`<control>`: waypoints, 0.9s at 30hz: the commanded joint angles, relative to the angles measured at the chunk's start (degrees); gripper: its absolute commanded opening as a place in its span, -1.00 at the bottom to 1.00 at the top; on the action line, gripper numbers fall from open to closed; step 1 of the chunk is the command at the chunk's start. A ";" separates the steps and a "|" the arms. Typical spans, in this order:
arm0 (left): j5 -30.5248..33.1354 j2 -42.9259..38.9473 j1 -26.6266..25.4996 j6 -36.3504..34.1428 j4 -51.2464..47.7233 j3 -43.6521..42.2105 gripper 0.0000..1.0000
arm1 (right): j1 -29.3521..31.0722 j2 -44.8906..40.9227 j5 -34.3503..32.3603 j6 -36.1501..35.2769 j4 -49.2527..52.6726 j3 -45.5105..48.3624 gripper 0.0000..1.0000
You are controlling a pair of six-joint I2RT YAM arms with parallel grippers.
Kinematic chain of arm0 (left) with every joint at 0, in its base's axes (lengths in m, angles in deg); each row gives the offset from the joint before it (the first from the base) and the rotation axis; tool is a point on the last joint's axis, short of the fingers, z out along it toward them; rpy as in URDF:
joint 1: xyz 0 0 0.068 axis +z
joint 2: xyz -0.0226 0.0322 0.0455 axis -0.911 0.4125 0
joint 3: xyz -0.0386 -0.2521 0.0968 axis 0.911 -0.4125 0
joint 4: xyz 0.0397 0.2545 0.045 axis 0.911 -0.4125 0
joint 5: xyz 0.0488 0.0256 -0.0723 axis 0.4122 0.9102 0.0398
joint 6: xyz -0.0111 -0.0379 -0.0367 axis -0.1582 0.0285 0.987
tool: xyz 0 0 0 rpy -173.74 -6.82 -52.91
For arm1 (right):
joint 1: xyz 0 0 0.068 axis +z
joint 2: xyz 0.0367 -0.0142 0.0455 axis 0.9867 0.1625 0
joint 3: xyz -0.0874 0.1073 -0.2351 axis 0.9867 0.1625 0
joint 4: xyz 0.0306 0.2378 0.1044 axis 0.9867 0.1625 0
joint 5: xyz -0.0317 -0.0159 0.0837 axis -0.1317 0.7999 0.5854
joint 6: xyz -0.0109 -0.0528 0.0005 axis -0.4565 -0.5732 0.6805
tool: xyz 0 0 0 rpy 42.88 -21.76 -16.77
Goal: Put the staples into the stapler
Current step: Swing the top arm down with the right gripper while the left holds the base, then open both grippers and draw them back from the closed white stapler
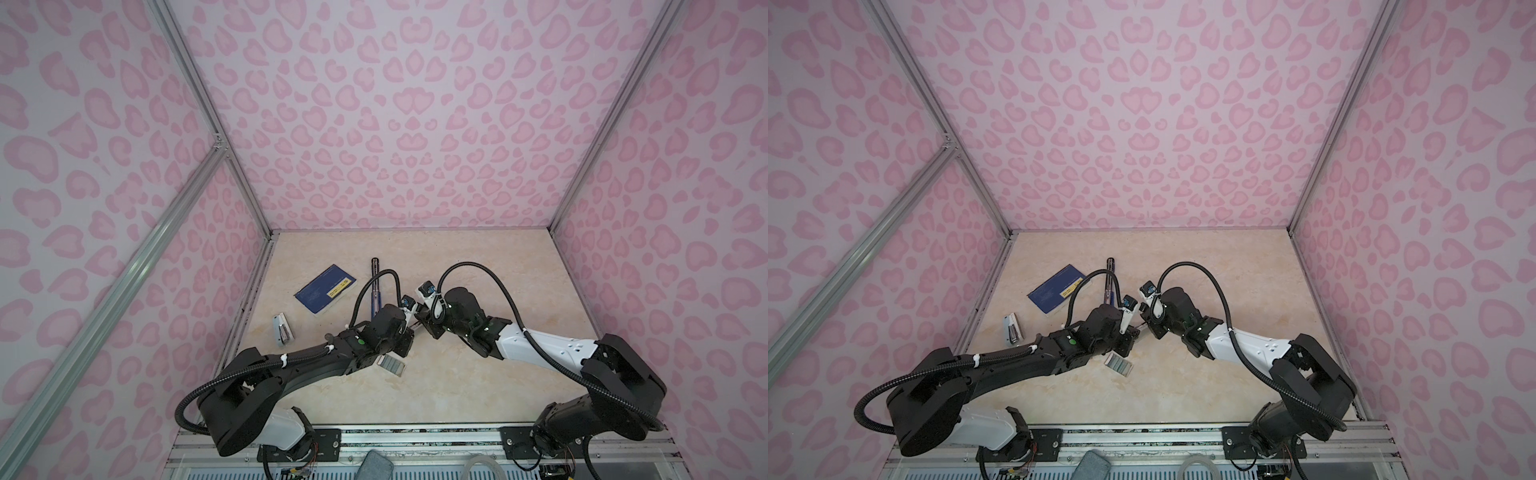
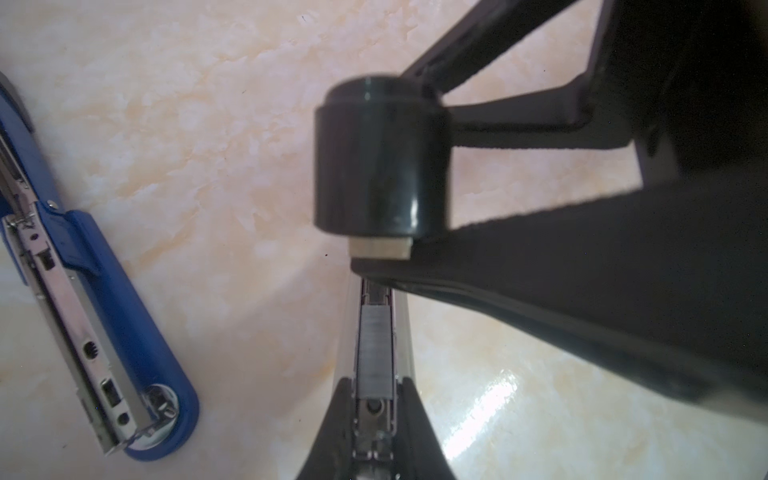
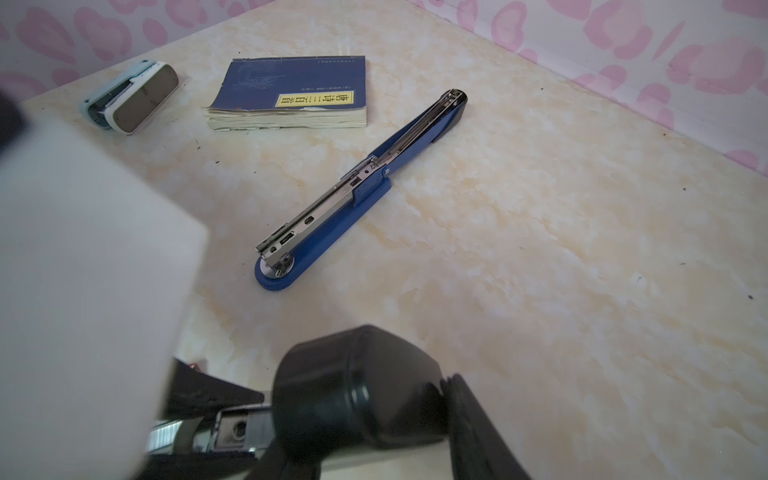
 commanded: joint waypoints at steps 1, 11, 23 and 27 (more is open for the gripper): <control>0.06 -0.18 0.20 0.32 5.79 1.16 -0.92 | 1.11 -0.21 10.17 4.04 2.18 0.55 -0.06; 0.14 0.38 0.52 0.11 5.92 1.26 -0.92 | 1.49 -3.00 10.58 3.95 3.77 1.52 0.10; 1.91 4.33 0.87 -0.39 7.46 1.93 -0.92 | -3.02 -10.14 8.71 6.82 6.29 7.85 0.14; 2.69 9.40 0.75 -0.87 9.73 4.63 -0.92 | -7.63 -13.79 8.24 10.35 4.07 12.19 0.13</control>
